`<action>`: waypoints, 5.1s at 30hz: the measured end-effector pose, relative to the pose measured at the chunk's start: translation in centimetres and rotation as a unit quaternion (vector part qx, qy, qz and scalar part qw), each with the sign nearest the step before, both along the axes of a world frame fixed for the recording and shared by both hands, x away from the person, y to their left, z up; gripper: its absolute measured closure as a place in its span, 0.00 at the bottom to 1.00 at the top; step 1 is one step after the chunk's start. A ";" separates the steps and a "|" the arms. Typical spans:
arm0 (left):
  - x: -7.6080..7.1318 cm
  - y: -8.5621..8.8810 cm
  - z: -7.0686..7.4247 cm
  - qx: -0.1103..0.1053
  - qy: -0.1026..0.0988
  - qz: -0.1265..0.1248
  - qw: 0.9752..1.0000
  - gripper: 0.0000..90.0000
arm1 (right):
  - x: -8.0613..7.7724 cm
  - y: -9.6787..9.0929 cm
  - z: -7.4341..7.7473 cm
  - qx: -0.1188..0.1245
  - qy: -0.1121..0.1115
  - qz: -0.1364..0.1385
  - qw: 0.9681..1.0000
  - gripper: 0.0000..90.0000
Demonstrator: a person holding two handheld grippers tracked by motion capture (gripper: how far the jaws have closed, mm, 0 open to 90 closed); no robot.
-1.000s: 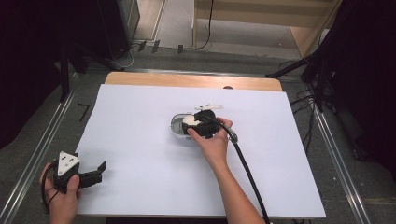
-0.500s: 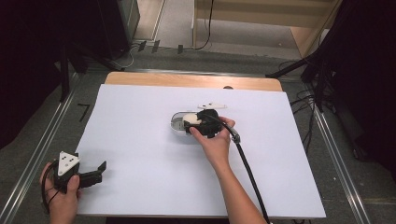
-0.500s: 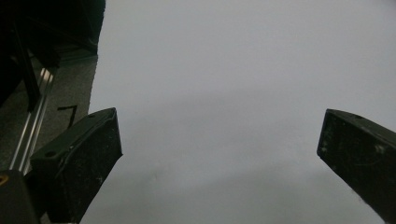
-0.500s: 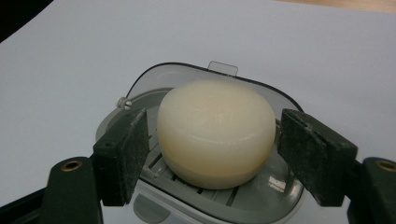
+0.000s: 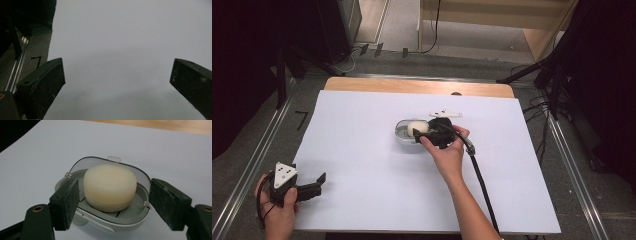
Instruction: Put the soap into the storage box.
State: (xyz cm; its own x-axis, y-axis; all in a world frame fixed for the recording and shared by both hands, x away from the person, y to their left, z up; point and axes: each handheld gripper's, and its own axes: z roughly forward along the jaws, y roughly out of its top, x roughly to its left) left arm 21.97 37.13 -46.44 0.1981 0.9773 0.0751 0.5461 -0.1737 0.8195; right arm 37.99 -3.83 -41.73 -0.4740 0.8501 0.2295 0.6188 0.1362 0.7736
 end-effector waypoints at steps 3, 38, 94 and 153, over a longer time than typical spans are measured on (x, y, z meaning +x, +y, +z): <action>0.0 0.0 0.0 0.001 0.001 0.000 1.000 0.00 | -0.3 -0.6 0.0 0.005 -0.002 -0.002 1.000 0.29; 0.0 -0.1 0.0 0.004 0.002 0.001 1.000 0.00 | -3.7 -8.7 -1.7 -0.005 -0.023 -0.027 0.999 0.03; 0.0 -0.1 0.0 0.007 0.001 0.001 1.000 0.00 | -9.3 -20.2 -6.0 -0.008 -0.012 -0.103 0.995 0.02; 0.0 -0.2 0.0 0.008 0.001 0.002 1.000 0.00 | -14.4 -30.7 -6.6 -0.013 0.001 -0.190 0.982 0.02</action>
State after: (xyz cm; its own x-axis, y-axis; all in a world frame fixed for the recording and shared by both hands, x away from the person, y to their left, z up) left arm 21.97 36.97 -46.46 0.1953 0.9765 0.0909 0.5481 -0.1855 0.8156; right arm 23.59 -34.51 -48.29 -0.1214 0.9711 0.2055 0.6297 -0.0846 0.7722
